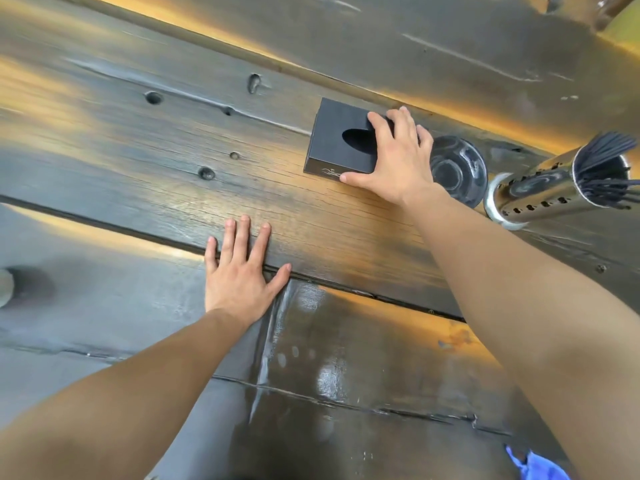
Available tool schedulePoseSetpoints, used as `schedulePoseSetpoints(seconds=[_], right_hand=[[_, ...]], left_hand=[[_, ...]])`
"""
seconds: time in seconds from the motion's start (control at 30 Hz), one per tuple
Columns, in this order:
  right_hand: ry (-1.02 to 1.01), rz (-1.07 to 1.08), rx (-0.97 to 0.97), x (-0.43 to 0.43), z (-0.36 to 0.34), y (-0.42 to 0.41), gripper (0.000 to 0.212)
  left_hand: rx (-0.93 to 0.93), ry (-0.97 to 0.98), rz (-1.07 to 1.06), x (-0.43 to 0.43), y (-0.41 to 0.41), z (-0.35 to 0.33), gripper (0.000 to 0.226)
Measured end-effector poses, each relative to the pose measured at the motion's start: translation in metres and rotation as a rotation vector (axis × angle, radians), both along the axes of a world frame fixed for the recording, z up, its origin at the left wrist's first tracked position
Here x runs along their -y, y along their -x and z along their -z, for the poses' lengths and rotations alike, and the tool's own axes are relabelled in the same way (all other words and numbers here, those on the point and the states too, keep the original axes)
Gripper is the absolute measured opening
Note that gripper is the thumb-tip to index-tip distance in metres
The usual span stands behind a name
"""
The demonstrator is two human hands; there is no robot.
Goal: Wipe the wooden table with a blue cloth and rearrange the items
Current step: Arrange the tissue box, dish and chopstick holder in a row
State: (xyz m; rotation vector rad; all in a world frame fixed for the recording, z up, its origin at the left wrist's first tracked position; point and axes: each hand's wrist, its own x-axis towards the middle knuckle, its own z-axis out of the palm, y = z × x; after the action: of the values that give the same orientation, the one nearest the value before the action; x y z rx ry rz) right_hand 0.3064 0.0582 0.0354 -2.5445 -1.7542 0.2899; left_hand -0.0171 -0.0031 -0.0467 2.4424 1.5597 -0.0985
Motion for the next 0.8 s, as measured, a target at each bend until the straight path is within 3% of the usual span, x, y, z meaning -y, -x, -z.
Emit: schedulePoseSetpoints(seconds=[0.33, 0.8], right_hand=[[-0.009, -0.061, -0.001, 0.015, 0.0, 0.017, 0.113], [0.01, -0.078, -0.014, 0.118, 0.006, 0.057, 0.115]], left_hand=[[0.016, -0.022, -0.003, 0.0, 0.001, 0.001, 0.083], [0.037, -0.052, -0.011, 0.001, 0.001, 0.008, 0.082]])
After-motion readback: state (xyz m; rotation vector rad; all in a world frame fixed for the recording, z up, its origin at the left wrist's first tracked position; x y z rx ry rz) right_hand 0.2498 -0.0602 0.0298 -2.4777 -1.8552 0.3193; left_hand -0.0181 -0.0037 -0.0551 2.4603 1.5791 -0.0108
